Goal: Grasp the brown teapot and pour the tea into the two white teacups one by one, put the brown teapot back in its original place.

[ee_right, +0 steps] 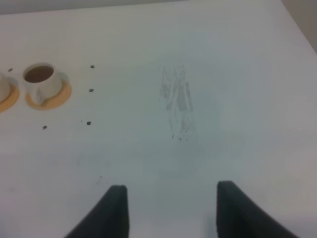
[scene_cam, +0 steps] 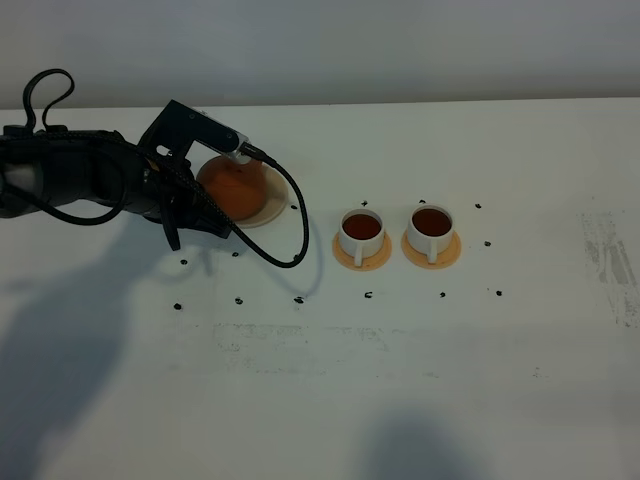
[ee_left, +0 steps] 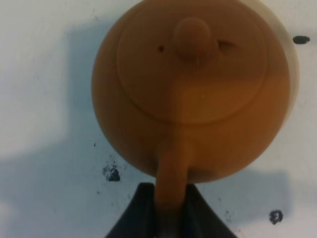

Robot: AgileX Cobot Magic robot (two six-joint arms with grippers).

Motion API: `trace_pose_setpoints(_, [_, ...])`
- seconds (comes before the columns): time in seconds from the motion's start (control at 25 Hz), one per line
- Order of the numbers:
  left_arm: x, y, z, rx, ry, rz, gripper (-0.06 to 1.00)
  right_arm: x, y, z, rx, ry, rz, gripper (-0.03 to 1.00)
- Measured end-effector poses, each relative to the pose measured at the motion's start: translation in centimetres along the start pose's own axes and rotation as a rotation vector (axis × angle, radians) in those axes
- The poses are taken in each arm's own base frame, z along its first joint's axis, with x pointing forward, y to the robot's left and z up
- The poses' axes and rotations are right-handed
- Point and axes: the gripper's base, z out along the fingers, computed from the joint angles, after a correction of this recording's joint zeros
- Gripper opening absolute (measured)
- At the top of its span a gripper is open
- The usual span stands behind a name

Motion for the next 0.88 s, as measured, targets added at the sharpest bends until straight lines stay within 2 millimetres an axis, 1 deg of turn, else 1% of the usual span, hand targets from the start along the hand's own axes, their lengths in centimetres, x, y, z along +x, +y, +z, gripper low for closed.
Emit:
trace_pose_setpoints(0.32, [-0.02, 0.06, 0.00, -0.003, -0.004, -0.001, 0.08, 0.00, 0.00, 0.00, 0.000, 0.000, 0.000, 0.43])
trace_pose_setpoints(0.4, [-0.02, 0.06, 0.00, -0.003, -0.004, -0.001, 0.10, 0.00, 0.00, 0.00, 0.000, 0.000, 0.000, 0.43])
trace_pose_setpoints(0.52, [-0.17, 0.13, -0.02, -0.008, -0.015, -0.001, 0.20, 0.00, 0.00, 0.00, 0.000, 0.000, 0.000, 0.43])
trace_pose_setpoints(0.64, [-0.21, 0.14, -0.05, -0.009, -0.019, -0.001, 0.34, 0.00, 0.00, 0.00, 0.000, 0.000, 0.000, 0.43])
trace_pose_setpoints(0.72, [-0.21, 0.14, -0.05, -0.009, -0.019, -0.002, 0.41, 0.00, 0.00, 0.00, 0.000, 0.000, 0.000, 0.43])
trace_pose_setpoints(0.88, [-0.35, 0.06, -0.65, -0.001, -0.010, -0.001, 0.44, 0.00, 0.00, 0.00, 0.000, 0.000, 0.000, 0.43])
